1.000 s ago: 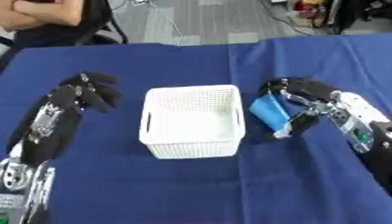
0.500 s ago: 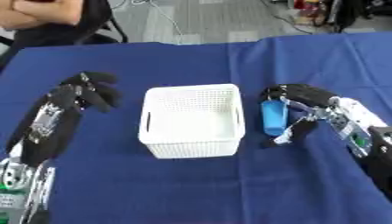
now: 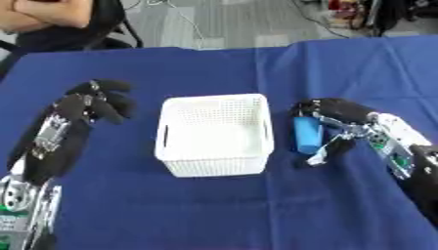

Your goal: Pick up objects on the table and place them in the box.

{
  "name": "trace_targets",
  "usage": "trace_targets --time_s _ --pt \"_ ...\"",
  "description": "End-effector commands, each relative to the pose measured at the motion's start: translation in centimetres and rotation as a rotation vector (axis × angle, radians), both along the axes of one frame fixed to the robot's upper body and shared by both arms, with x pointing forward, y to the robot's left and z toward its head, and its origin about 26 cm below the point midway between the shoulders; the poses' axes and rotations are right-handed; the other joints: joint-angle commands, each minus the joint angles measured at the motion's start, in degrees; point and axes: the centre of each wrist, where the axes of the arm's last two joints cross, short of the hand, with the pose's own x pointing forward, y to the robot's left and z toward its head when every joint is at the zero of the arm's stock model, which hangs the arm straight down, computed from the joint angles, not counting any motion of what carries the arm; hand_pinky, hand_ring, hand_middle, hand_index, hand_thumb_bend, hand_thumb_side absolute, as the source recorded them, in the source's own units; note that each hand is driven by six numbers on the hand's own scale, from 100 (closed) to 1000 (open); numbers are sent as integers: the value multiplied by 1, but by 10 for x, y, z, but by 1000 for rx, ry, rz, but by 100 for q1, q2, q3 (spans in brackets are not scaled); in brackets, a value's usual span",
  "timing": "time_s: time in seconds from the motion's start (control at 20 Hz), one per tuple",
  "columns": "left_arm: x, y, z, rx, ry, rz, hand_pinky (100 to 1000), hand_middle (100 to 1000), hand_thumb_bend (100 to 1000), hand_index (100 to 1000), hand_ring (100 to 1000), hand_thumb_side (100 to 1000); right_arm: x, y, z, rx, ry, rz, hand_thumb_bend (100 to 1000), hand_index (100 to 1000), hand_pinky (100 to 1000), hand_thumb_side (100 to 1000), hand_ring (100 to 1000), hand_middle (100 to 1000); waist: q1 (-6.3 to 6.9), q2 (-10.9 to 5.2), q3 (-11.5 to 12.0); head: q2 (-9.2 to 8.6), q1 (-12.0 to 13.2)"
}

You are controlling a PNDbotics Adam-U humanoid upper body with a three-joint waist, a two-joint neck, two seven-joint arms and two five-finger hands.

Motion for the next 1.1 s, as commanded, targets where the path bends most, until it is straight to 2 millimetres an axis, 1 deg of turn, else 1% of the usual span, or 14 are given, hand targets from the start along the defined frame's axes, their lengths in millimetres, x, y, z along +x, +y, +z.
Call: trace_targets --time_s 0.05,0.2,0.35,0.4,0.45,0.55,0.6,0.65,0.7,0.75,0.8,0.85,0.9,1.1 --pt "0 0 8 7 -28 -9 617 754 145 534 647 1000 0 -4 7 -11 -15 -3 771 869 748 509 785 825 -13 -81 -3 -57 -6" --pt "0 0 8 8 -27 -10 617 755 144 534 647 1000 0 -5 6 -12 -13 -3 767 868 741 509 778 825 -13 -80 -6 -59 -7" --pt "0 0 8 7 -28 -9 617 755 144 534 647 1000 -1 -5 6 -10 -12 0 729 868 681 506 748 821 -13 -79 -4 -58 -5" --pt "0 0 8 7 -28 -9 617 755 144 534 647 1000 -1 -5 6 -8 -12 1 731 868 685 506 749 821 -13 -79 -4 -59 -7" --pt "0 0 8 7 -28 -9 617 755 144 534 648 1000 -1 -5 6 -7 -13 2 679 867 644 500 739 819 -14 -79 -3 -58 -7" --pt "0 0 8 7 -28 -9 617 755 144 534 648 1000 -1 -5 7 -2 -17 6 584 865 603 474 712 815 -15 -81 -2 -59 -6" --pt "0 0 8 7 -28 -9 617 755 144 534 648 1000 -1 -5 8 2 -19 7 477 863 562 454 686 812 -16 -83 -2 -61 -4" --pt "0 0 8 7 -27 -9 617 755 144 534 648 1000 -2 -4 8 8 -23 9 360 855 499 446 640 804 -16 -83 -2 -63 -5" --pt "0 0 8 7 -28 -8 617 755 144 534 648 1000 -2 -4 10 18 -31 10 284 851 450 444 608 800 -16 -83 -3 -64 -5" --pt "0 0 8 7 -28 -8 617 755 144 534 648 1000 -2 -4 10 29 -38 11 189 839 348 446 553 790 -16 -83 -3 -64 -5" --pt "0 0 8 7 -28 -8 617 755 144 534 648 1000 -2 -3 11 41 -47 14 143 825 274 450 505 777 -15 -82 -4 -63 -4" --pt "0 0 8 7 -28 -7 617 755 144 534 648 1000 -3 -3 11 55 -56 18 100 809 200 455 441 756 -15 -81 -4 -65 -5" --pt "0 0 8 7 -28 -7 617 755 144 534 648 1000 -3 -3 11 66 -63 20 100 807 170 453 417 749 -15 -80 -5 -66 -5" --pt "0 0 8 8 -28 -7 617 755 143 533 649 1000 -3 -4 9 84 -72 25 100 806 131 444 384 743 -13 -77 -8 -65 -2"
